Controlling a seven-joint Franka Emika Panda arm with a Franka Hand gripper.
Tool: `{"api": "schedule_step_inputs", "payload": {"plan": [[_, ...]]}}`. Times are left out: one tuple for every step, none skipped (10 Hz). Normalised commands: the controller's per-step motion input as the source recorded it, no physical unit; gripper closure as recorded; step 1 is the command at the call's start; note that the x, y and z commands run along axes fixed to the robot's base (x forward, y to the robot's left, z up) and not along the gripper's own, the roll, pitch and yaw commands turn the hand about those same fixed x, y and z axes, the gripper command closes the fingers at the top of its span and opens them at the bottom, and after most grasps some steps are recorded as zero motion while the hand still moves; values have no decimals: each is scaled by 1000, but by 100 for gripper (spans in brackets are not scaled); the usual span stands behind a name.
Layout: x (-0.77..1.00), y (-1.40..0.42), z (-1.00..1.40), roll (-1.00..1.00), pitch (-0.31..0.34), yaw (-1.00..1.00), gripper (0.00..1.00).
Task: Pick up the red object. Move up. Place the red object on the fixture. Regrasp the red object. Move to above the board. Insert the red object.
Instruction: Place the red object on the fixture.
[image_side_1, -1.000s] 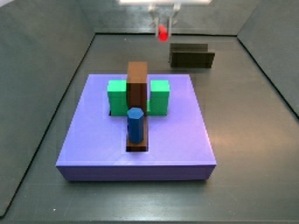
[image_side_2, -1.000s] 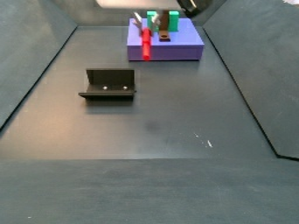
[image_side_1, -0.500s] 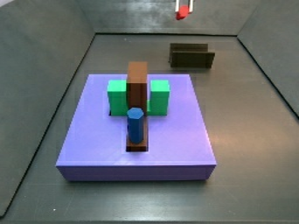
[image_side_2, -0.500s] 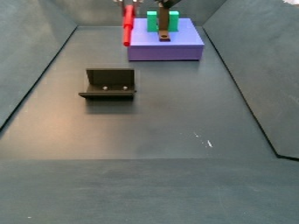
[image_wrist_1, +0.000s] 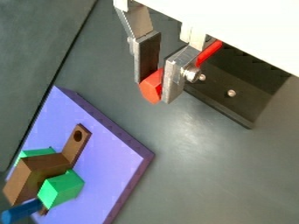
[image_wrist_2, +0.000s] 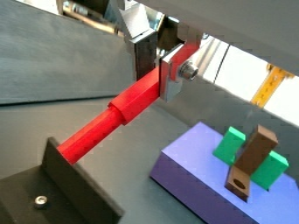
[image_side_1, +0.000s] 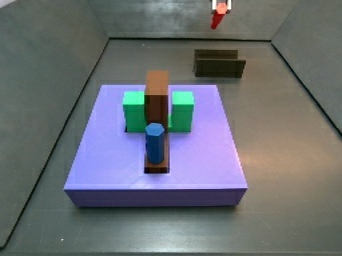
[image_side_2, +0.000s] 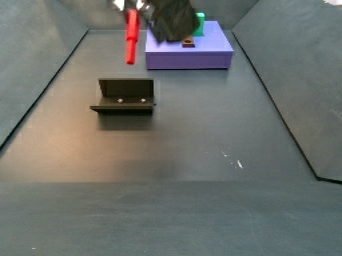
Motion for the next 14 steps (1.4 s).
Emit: {"api": "schedule_step_inputs", "payload": {"plan": [[531, 529, -257, -874, 0, -17, 100], [400, 363, -466, -486, 0, -54, 100], [254, 131, -654, -77, -51, -86, 100], [217, 0, -720, 77, -37, -74, 100], [283, -40, -531, 363, 0, -26, 100], [257, -43, -426, 463, 60, -14, 100], [166, -43, -369, 431, 23, 0, 100], [94, -74, -343, 377, 0, 0, 100], [0, -49, -194, 106, 0, 0, 100], [0, -6, -194, 0, 0, 0, 100], [0, 0, -169, -9, 0, 0, 100], [0, 0, -120, -57, 0, 0, 100], [0, 0, -114, -303, 29, 0, 100], [0, 0, -120, -363, 6, 0, 100]]}}
